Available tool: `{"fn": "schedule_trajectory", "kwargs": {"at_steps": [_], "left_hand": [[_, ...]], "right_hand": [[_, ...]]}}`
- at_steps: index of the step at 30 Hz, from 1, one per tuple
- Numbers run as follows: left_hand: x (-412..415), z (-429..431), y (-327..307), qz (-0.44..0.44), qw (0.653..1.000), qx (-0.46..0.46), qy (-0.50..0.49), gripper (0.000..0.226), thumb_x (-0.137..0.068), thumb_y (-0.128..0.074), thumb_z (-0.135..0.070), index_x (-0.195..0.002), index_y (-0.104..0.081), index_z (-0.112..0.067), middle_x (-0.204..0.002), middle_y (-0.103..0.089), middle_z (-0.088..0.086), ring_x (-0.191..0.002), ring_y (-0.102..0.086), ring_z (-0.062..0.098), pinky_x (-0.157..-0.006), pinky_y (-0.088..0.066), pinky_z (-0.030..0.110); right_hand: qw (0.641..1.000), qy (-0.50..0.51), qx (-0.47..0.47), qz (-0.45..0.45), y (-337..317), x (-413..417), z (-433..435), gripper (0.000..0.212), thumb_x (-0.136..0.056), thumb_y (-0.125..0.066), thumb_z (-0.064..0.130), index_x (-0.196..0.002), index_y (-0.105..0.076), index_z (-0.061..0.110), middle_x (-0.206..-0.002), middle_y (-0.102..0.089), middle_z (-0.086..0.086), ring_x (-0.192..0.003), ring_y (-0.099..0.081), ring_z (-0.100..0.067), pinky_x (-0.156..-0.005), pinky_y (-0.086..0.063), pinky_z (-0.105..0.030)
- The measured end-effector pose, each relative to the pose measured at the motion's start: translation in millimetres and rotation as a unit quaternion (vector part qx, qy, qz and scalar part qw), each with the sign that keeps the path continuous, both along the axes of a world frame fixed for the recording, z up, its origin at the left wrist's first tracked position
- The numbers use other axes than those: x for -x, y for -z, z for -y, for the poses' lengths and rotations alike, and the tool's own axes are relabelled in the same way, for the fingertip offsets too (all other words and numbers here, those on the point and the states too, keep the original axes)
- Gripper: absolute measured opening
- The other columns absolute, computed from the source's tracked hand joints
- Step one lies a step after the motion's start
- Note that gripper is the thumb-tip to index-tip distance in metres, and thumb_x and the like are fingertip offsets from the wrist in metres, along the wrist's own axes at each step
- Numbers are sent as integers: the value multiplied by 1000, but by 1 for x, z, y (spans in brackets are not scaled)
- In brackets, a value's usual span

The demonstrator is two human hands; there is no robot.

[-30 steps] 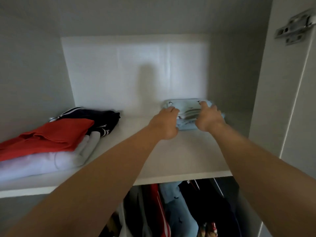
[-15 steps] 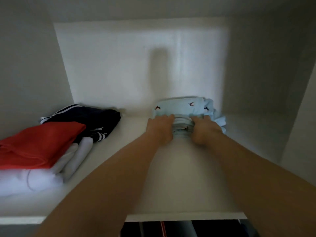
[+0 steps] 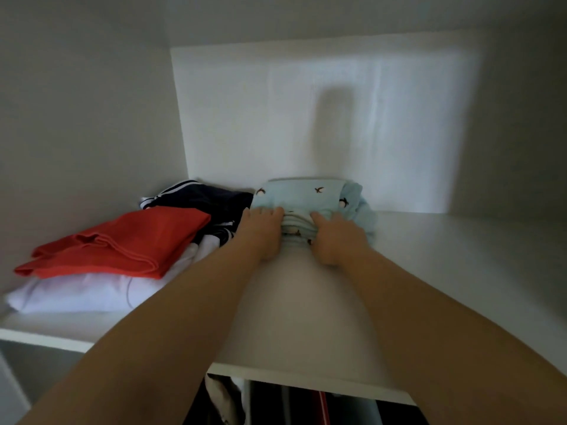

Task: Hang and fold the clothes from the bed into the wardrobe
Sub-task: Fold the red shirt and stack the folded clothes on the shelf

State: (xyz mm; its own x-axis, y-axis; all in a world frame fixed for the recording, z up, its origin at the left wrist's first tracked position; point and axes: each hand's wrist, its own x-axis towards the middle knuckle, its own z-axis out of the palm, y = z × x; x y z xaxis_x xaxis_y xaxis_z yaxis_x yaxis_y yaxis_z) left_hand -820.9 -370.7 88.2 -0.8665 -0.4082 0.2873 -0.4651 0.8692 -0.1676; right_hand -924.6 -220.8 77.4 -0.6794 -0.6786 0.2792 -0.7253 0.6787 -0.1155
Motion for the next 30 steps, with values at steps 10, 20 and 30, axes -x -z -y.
{"fn": "schedule_trajectory", "kwargs": {"at_steps": [10, 20, 30], "left_hand": [[-86, -53, -6, -158, 979, -95, 86, 59, -96, -56, -15, -151, -38, -10, -150, -47, 11, -138, -43, 25, -113, -27, 25], [-264, -117, 22, -431, 832, -326, 127, 25, -87, -66, -7, -104, -71, -26, -90, -71, -14, -73, -64, 1, -74, -52, 14], [-424, -184, 69, -411, 813, -389, 139, 11, -95, -66, -20, -102, -70, -27, -84, -68, -19, -79, -63, -9, -69, -44, 2]], "right_hand": [[982, -51, 114, 139, -42, -63, -44, 38, -108, -41, 36, -128, -51, 5, -128, -61, -17, -102, -57, -23, -88, -47, -30], [957, -33, 277, 78, -29, -262, -120, 40, -107, -42, 39, -130, -58, 11, -118, -69, -10, -107, -63, -24, -92, -51, -34], [964, 27, 261, 33, -10, -437, -185, 41, -102, -44, 51, -100, -74, 24, -97, -75, 2, -95, -67, -24, -87, -56, -39]]}}
